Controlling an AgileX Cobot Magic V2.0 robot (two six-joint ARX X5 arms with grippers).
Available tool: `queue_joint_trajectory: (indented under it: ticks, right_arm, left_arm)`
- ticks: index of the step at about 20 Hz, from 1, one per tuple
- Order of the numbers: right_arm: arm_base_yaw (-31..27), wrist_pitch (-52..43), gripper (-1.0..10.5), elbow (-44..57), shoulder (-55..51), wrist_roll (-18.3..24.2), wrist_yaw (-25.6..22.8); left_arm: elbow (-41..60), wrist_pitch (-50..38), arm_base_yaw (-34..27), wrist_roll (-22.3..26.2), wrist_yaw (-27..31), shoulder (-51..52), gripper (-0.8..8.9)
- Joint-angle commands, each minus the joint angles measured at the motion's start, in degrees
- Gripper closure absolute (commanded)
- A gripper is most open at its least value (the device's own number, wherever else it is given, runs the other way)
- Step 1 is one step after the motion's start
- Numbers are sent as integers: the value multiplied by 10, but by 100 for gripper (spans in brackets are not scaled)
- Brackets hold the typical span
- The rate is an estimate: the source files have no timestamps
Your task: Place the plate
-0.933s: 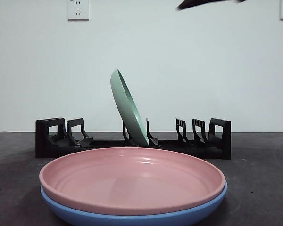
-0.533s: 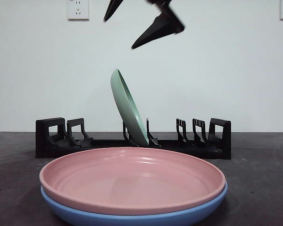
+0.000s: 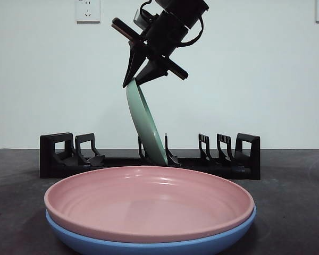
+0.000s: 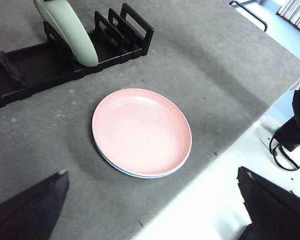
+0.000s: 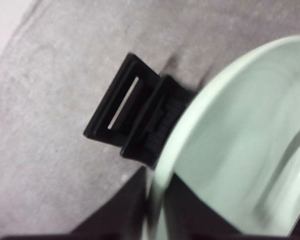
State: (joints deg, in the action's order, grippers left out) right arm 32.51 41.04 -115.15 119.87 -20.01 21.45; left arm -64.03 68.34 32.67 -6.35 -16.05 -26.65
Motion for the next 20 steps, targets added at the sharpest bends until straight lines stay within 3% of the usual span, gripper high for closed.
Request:
queue_joint_trajectory:
  ticks: [1, 5, 6, 10, 20]
  right_arm:
    - [5, 0, 937, -15, 15, -8, -4]
    - [3, -3, 937, -17, -2, -25, 3]
    - [19, 96, 937, -20, -192, 33, 31]
    - [28, 163, 937, -19, -237, 70, 21]
    - [110, 317, 937, -18, -313, 111, -87]
  left_arm:
    - [-12, -6, 3, 14, -1, -1, 283]
    - [-12, -6, 3, 14, -1, -1, 283]
    - [-6, -12, 3, 28, -1, -2, 283]
    - [-1, -24, 3, 29, -1, -2, 283]
    - [2, -40, 4, 32, -1, -2, 283]
